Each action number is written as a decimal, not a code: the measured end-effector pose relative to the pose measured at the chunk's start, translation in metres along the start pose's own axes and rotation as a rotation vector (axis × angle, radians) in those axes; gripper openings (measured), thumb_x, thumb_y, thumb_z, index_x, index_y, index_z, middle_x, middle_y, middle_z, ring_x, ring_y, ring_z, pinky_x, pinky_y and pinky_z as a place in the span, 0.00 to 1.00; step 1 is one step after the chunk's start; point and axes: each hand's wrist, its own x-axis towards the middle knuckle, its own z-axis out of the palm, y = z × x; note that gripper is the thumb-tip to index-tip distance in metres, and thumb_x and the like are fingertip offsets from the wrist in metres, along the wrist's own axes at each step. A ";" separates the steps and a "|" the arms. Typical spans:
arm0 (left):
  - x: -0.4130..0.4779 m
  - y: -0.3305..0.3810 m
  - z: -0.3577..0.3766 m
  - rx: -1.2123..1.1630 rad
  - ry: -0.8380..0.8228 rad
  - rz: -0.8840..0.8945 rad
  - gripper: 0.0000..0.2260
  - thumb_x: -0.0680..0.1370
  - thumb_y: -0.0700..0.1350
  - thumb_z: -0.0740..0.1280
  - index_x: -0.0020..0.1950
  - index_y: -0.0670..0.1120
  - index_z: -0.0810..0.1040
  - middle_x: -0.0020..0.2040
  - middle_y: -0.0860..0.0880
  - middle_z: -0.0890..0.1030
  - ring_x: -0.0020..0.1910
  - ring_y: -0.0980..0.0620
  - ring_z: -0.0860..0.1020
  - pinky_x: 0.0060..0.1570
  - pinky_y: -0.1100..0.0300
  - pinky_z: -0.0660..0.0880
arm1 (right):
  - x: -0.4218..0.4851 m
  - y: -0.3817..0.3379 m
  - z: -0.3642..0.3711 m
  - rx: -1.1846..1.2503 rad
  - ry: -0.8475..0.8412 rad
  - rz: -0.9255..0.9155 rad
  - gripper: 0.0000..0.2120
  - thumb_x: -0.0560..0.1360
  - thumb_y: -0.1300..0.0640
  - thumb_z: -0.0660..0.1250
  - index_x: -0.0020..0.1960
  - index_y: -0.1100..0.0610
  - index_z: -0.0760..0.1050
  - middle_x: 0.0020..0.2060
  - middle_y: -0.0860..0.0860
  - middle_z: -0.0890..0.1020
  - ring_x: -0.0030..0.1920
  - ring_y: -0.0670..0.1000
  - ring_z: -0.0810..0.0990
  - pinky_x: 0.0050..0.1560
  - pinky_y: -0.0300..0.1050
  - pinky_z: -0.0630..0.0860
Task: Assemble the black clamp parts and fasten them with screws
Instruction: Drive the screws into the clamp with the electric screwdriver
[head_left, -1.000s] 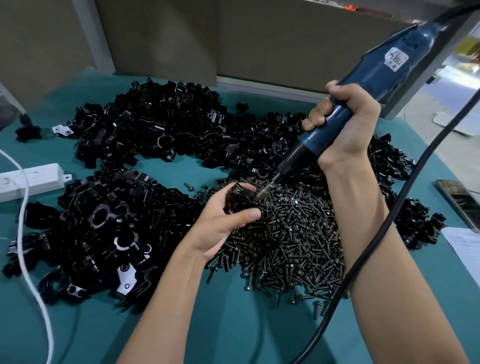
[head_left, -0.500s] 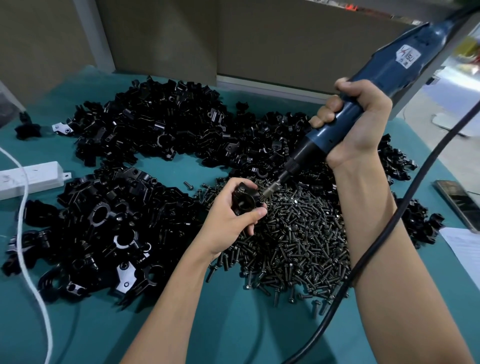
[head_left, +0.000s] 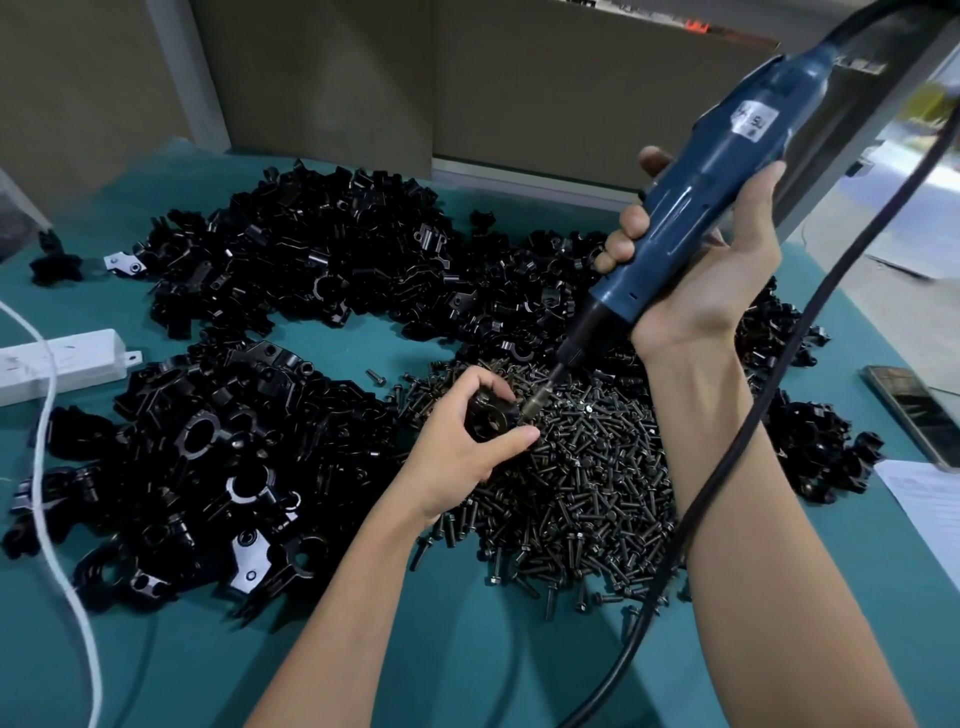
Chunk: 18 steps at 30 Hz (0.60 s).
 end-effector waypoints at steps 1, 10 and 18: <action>0.001 -0.001 0.000 0.070 0.020 0.020 0.13 0.74 0.45 0.76 0.48 0.57 0.73 0.41 0.60 0.78 0.28 0.61 0.71 0.33 0.64 0.68 | 0.000 0.000 0.001 0.017 0.009 0.002 0.37 0.81 0.33 0.45 0.58 0.63 0.76 0.32 0.54 0.73 0.30 0.51 0.69 0.33 0.44 0.66; 0.001 -0.003 0.005 0.190 0.051 0.113 0.16 0.73 0.47 0.77 0.47 0.61 0.72 0.43 0.61 0.78 0.41 0.63 0.75 0.45 0.71 0.70 | -0.001 -0.006 0.003 0.073 0.028 0.015 0.40 0.79 0.30 0.46 0.60 0.63 0.78 0.33 0.52 0.74 0.28 0.50 0.71 0.29 0.41 0.69; 0.003 -0.003 -0.002 0.083 0.050 0.105 0.15 0.71 0.46 0.77 0.44 0.59 0.72 0.37 0.56 0.76 0.30 0.61 0.72 0.34 0.62 0.67 | -0.003 -0.005 0.007 -0.173 0.160 0.005 0.15 0.79 0.45 0.65 0.45 0.58 0.75 0.29 0.50 0.74 0.26 0.48 0.70 0.29 0.41 0.71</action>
